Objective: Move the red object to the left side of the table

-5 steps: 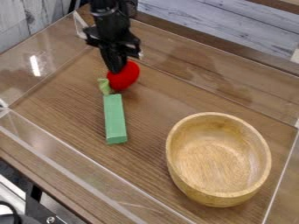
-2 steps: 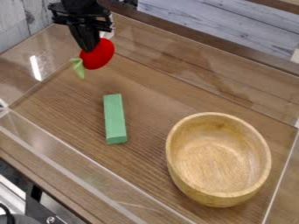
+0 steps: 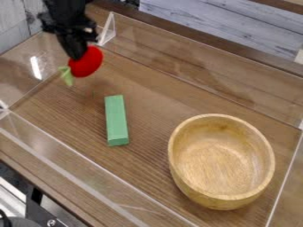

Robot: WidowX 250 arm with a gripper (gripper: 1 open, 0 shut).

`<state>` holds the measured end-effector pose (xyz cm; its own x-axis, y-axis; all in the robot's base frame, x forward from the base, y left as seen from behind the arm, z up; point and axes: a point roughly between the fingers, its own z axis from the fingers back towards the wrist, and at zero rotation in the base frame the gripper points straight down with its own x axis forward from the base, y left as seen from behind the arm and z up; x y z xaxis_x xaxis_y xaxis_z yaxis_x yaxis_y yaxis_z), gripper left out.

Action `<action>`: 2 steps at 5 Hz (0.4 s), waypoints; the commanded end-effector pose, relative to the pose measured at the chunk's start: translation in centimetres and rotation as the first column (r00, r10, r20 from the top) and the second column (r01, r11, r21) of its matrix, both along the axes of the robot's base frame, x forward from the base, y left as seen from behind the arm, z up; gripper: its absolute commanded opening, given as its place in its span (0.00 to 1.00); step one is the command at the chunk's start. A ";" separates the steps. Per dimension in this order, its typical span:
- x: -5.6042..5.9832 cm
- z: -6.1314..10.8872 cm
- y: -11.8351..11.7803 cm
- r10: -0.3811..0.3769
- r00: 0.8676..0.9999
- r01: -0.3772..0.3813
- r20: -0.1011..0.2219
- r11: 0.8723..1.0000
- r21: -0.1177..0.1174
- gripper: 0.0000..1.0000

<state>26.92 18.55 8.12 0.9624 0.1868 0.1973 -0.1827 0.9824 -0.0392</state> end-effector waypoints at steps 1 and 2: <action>0.1 0.1 2.1 -0.001 1.000 0.000 0.019 0.999 0.032 0.00; 0.2 -0.7 3.1 -0.006 1.000 0.006 0.006 1.000 0.024 0.00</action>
<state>26.62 20.71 5.73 0.9709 0.1793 0.1588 -0.1735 0.9836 -0.0495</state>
